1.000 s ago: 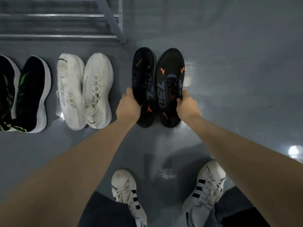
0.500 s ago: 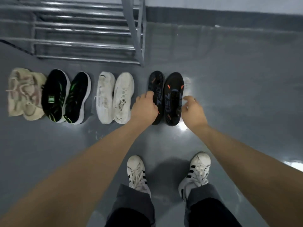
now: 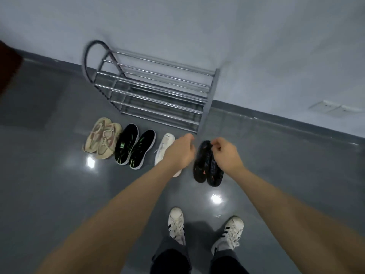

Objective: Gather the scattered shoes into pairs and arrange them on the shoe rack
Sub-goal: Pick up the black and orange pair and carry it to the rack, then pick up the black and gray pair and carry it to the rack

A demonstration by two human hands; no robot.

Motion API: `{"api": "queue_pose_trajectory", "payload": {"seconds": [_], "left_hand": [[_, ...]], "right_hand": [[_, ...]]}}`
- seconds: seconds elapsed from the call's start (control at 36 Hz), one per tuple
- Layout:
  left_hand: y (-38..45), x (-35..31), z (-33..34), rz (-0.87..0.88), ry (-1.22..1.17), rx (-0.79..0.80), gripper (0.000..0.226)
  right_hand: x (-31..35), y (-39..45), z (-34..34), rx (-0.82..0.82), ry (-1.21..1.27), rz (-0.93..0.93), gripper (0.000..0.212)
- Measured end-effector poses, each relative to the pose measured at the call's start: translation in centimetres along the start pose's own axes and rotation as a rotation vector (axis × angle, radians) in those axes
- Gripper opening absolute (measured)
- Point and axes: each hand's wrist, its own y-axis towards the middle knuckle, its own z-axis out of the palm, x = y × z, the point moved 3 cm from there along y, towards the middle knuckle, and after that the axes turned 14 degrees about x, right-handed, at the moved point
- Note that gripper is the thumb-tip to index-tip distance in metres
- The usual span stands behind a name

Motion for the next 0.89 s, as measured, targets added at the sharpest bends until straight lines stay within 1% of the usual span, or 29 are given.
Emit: {"api": "queue_pose_trajectory", "payload": {"seconds": [0.11, 0.19, 0.36, 0.5, 0.56, 0.61, 0.69, 0.78, 0.89], "left_hand": [[-5.4, 1.9, -4.0, -0.068, -0.061, -0.066, 0.031], [-10.0, 4.0, -6.7, -0.133, -0.156, -0.161, 0.028], [-18.1, 7.3, -9.8, -0.234, -0.307, -0.340, 0.030], [-25.8, 10.1, -10.6, -0.345, -0.470, -0.528, 0.026], [-29.4, 11.0, -10.2, -0.397, -0.526, -0.624, 0.027], [-31.7, 11.5, -9.7, -0.436, -0.554, -0.686, 0.027], [-36.4, 12.5, -7.5, -0.500, -0.648, -0.796, 0.027], [-41.2, 13.4, -4.4, -0.573, -0.718, -0.912, 0.025], [-47.5, 14.4, 1.4, -0.694, -0.825, -1.024, 0.026]], "right_hand": [[6.8, -1.9, 1.0, 0.073, -0.072, -0.095, 0.020], [11.8, -3.3, 2.5, 0.157, -0.126, -0.163, 0.023], [19.1, -6.0, 5.7, 0.293, -0.273, -0.305, 0.021], [23.9, -8.8, 9.5, 0.414, -0.382, -0.427, 0.022], [25.9, -10.7, 11.4, 0.482, -0.433, -0.475, 0.022], [27.3, -12.1, 12.8, 0.520, -0.465, -0.512, 0.023], [29.1, -15.4, 15.9, 0.602, -0.530, -0.620, 0.023], [30.2, -18.7, 19.4, 0.720, -0.620, -0.739, 0.023], [30.6, -23.7, 24.5, 0.857, -0.754, -0.877, 0.022]]}}
